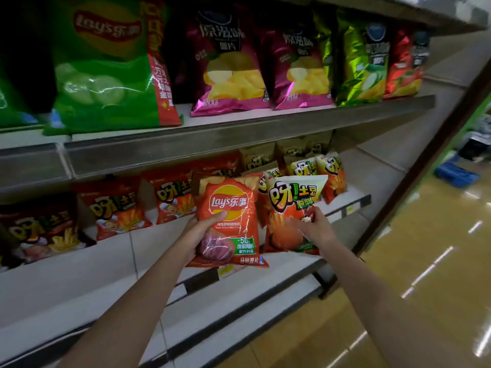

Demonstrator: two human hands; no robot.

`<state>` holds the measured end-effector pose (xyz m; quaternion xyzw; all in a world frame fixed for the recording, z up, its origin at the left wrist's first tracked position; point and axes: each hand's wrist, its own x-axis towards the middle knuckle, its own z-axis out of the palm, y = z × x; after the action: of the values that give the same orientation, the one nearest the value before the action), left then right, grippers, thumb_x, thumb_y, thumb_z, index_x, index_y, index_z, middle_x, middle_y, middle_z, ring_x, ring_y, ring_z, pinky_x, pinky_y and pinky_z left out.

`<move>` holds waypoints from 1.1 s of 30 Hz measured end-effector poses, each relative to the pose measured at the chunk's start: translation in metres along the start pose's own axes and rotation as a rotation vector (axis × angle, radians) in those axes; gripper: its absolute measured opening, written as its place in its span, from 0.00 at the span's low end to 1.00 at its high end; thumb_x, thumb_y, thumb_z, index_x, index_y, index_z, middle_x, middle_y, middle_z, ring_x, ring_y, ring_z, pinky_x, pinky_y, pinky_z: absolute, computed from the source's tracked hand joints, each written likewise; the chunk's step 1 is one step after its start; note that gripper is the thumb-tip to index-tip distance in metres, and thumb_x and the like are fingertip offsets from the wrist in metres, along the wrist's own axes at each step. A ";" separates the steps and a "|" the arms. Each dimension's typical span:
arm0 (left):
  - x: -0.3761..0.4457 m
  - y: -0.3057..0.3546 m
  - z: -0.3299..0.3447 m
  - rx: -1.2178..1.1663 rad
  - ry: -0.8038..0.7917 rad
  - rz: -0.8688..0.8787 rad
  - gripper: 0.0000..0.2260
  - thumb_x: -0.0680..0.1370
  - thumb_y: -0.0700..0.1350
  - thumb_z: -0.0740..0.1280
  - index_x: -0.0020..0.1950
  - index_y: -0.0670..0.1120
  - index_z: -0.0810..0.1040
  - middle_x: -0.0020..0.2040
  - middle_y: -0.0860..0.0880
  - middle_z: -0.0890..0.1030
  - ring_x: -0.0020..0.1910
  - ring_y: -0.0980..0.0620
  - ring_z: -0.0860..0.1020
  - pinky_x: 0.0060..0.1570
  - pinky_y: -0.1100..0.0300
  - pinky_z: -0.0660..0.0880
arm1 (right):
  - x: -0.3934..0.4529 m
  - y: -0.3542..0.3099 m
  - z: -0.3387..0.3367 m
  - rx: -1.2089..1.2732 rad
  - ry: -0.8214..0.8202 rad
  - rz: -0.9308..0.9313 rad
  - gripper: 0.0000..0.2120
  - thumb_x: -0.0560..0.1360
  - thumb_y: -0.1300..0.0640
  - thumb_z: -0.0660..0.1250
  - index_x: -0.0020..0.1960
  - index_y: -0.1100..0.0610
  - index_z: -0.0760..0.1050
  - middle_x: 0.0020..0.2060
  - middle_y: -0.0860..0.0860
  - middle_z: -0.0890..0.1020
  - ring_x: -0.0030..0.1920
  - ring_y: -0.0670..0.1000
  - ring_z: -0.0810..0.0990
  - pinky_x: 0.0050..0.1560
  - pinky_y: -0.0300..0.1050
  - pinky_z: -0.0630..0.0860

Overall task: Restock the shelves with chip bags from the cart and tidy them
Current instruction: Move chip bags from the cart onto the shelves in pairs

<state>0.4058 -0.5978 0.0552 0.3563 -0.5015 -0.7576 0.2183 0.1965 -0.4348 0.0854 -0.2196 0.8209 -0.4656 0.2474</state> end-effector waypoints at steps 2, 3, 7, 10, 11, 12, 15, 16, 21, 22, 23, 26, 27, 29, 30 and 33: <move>0.010 0.000 0.002 -0.028 0.037 0.007 0.39 0.57 0.55 0.82 0.65 0.48 0.73 0.52 0.45 0.85 0.51 0.43 0.83 0.58 0.41 0.76 | 0.034 0.011 0.002 -0.119 -0.015 -0.019 0.41 0.52 0.30 0.75 0.58 0.49 0.71 0.61 0.56 0.77 0.64 0.60 0.72 0.66 0.61 0.69; 0.016 0.000 0.004 -0.037 0.056 0.004 0.43 0.55 0.56 0.83 0.66 0.49 0.72 0.53 0.45 0.84 0.51 0.43 0.83 0.58 0.40 0.76 | 0.047 0.012 0.003 -0.152 -0.035 -0.014 0.41 0.54 0.30 0.75 0.60 0.50 0.72 0.62 0.57 0.76 0.66 0.61 0.70 0.67 0.62 0.67; 0.037 -0.002 0.018 -0.072 0.142 0.023 0.38 0.60 0.54 0.81 0.66 0.49 0.72 0.54 0.45 0.84 0.52 0.43 0.83 0.57 0.41 0.76 | 0.092 0.016 0.002 -0.150 -0.133 -0.001 0.36 0.61 0.39 0.78 0.64 0.51 0.73 0.62 0.55 0.77 0.68 0.60 0.68 0.68 0.63 0.66; 0.052 -0.007 0.037 -0.081 0.217 0.021 0.33 0.63 0.52 0.78 0.66 0.48 0.72 0.53 0.44 0.84 0.51 0.43 0.83 0.57 0.41 0.76 | 0.127 0.025 0.001 -0.138 -0.230 -0.025 0.34 0.64 0.47 0.79 0.66 0.53 0.72 0.60 0.53 0.79 0.66 0.58 0.72 0.68 0.58 0.68; 0.056 -0.009 0.043 -0.081 0.240 0.016 0.32 0.64 0.51 0.77 0.65 0.48 0.73 0.53 0.45 0.84 0.51 0.43 0.83 0.57 0.42 0.77 | 0.136 0.026 0.001 -0.133 -0.261 -0.031 0.34 0.65 0.51 0.79 0.68 0.55 0.71 0.60 0.54 0.79 0.65 0.58 0.74 0.67 0.56 0.69; 0.059 -0.011 0.050 -0.083 0.261 0.009 0.31 0.64 0.51 0.77 0.65 0.48 0.73 0.53 0.45 0.84 0.51 0.43 0.83 0.56 0.43 0.77 | 0.146 0.029 0.000 -0.129 -0.297 -0.036 0.34 0.66 0.54 0.79 0.68 0.56 0.70 0.60 0.54 0.80 0.64 0.57 0.75 0.66 0.56 0.70; 0.067 -0.016 0.068 -0.092 0.303 0.011 0.31 0.65 0.51 0.78 0.65 0.47 0.73 0.54 0.44 0.84 0.51 0.43 0.83 0.56 0.45 0.77 | 0.171 0.037 0.001 -0.127 -0.387 -0.025 0.33 0.66 0.59 0.78 0.67 0.57 0.69 0.60 0.55 0.79 0.63 0.58 0.76 0.65 0.57 0.72; 0.070 -0.018 0.073 -0.096 0.316 0.014 0.32 0.65 0.51 0.78 0.66 0.46 0.72 0.54 0.44 0.84 0.52 0.43 0.83 0.56 0.45 0.77 | 0.178 0.039 0.000 -0.115 -0.419 -0.015 0.32 0.66 0.60 0.78 0.67 0.58 0.69 0.60 0.55 0.79 0.63 0.58 0.76 0.65 0.56 0.72; 0.078 -0.022 0.096 -0.116 0.362 0.020 0.32 0.64 0.50 0.77 0.66 0.45 0.72 0.54 0.43 0.84 0.52 0.42 0.83 0.54 0.47 0.78 | 0.201 0.046 -0.003 -0.124 -0.472 0.014 0.34 0.66 0.61 0.78 0.68 0.56 0.67 0.62 0.56 0.78 0.64 0.58 0.74 0.67 0.57 0.70; 0.078 -0.022 0.099 -0.115 0.373 0.018 0.33 0.65 0.50 0.78 0.67 0.46 0.72 0.55 0.43 0.83 0.52 0.42 0.83 0.54 0.46 0.78 | 0.203 0.046 -0.002 -0.147 -0.463 0.002 0.36 0.66 0.59 0.79 0.69 0.56 0.67 0.63 0.56 0.77 0.65 0.58 0.73 0.68 0.59 0.69; 0.079 -0.022 0.101 -0.115 0.382 0.016 0.33 0.65 0.51 0.78 0.67 0.46 0.71 0.55 0.43 0.83 0.52 0.42 0.83 0.55 0.45 0.78 | 0.204 0.047 0.000 -0.179 -0.446 -0.004 0.38 0.65 0.56 0.79 0.70 0.56 0.66 0.65 0.56 0.76 0.67 0.59 0.72 0.68 0.59 0.68; 0.075 -0.023 0.106 -0.128 0.405 0.022 0.33 0.64 0.51 0.76 0.67 0.46 0.71 0.55 0.43 0.83 0.52 0.43 0.83 0.54 0.45 0.78 | 0.201 0.047 -0.001 -0.335 -0.358 0.010 0.45 0.65 0.47 0.79 0.72 0.59 0.60 0.69 0.60 0.67 0.71 0.62 0.64 0.70 0.56 0.65; 0.072 -0.023 0.107 -0.129 0.412 0.027 0.33 0.64 0.51 0.75 0.67 0.46 0.71 0.55 0.44 0.83 0.52 0.43 0.83 0.54 0.46 0.79 | 0.195 0.045 -0.004 -0.387 -0.315 0.007 0.46 0.65 0.45 0.78 0.72 0.61 0.58 0.70 0.61 0.65 0.71 0.62 0.62 0.70 0.54 0.64; 0.066 -0.022 0.108 -0.124 0.415 0.042 0.32 0.64 0.51 0.75 0.67 0.47 0.72 0.54 0.44 0.84 0.51 0.43 0.83 0.52 0.47 0.79 | 0.185 0.044 -0.009 -0.397 -0.242 -0.021 0.48 0.64 0.45 0.79 0.71 0.63 0.56 0.69 0.62 0.63 0.71 0.61 0.61 0.69 0.52 0.63; 0.062 -0.021 0.107 -0.123 0.411 0.051 0.32 0.65 0.51 0.75 0.66 0.47 0.72 0.54 0.44 0.84 0.51 0.44 0.83 0.52 0.47 0.79 | 0.179 0.045 -0.011 -0.371 -0.226 -0.037 0.48 0.64 0.46 0.79 0.70 0.64 0.56 0.68 0.61 0.64 0.70 0.61 0.62 0.68 0.51 0.63; 0.049 -0.019 0.107 -0.120 0.405 0.071 0.31 0.64 0.51 0.76 0.66 0.48 0.72 0.54 0.45 0.84 0.51 0.44 0.83 0.54 0.46 0.79 | 0.165 0.044 -0.013 -0.281 -0.206 -0.077 0.44 0.60 0.43 0.80 0.65 0.65 0.65 0.60 0.58 0.73 0.64 0.59 0.72 0.63 0.51 0.72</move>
<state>0.2935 -0.5596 0.0482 0.4698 -0.4138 -0.6907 0.3619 0.0541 -0.5030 0.0200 -0.3299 0.8391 -0.3306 0.2790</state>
